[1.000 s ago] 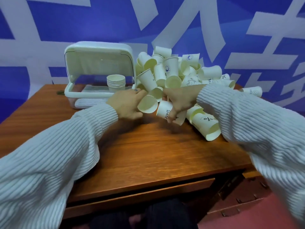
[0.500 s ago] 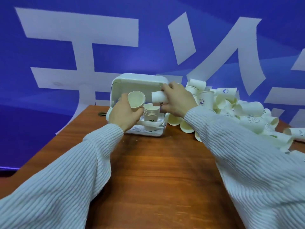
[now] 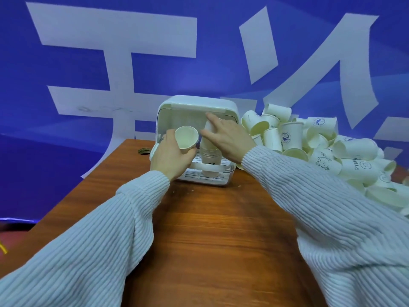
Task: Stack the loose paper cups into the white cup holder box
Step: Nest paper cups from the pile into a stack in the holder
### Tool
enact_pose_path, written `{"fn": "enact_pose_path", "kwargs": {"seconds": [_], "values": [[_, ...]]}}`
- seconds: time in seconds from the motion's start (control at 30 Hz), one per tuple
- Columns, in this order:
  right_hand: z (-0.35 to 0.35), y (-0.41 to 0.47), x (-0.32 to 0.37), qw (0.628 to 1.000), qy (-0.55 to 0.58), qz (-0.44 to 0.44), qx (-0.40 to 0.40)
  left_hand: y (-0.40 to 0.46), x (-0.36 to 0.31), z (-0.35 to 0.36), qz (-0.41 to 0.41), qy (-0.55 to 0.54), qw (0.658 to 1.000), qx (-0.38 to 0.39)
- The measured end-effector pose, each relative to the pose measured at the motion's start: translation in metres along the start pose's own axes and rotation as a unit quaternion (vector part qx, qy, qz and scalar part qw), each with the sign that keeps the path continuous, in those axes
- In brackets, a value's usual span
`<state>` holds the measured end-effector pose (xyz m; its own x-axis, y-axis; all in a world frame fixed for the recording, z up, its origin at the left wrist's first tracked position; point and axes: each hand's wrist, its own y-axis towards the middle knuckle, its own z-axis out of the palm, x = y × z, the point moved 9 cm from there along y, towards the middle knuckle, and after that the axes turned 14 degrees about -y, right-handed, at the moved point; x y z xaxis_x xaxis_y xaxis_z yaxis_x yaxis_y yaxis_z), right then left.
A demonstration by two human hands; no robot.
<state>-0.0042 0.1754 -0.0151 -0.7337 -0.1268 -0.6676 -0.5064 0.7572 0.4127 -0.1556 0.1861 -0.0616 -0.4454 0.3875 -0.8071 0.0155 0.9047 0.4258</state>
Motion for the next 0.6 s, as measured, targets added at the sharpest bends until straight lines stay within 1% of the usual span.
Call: {"fn": "enact_pose_path", "kwargs": {"seconds": [0.1,0.17,0.27,0.37,0.43,0.5,0.6], "values": [[0.008,-0.002,0.003,1.000,-0.011,-0.019,0.014,0.005,0.006,0.005,0.001,-0.004,1.000,0.010],[0.019,-0.004,0.003,0.999,0.014,-0.012,0.039,0.007,0.009,0.011,-0.001,0.006,0.999,0.032],[0.029,-0.006,-0.002,0.990,0.112,0.057,0.062,0.006,0.013,0.018,-0.013,0.011,0.999,0.049],[0.034,-0.011,-0.008,0.975,0.177,0.123,0.051,0.004,0.014,0.021,-0.016,0.001,0.999,0.049],[0.038,-0.013,-0.009,0.968,0.196,0.148,0.044,0.004,0.016,0.021,-0.019,0.006,0.999,0.046],[0.049,-0.014,-0.008,0.955,0.239,0.164,0.064,0.005,0.017,0.020,-0.020,0.007,0.999,0.045],[0.063,-0.016,-0.006,0.946,0.264,0.166,0.093,0.006,0.017,0.020,-0.026,-0.003,0.999,0.044]]}}
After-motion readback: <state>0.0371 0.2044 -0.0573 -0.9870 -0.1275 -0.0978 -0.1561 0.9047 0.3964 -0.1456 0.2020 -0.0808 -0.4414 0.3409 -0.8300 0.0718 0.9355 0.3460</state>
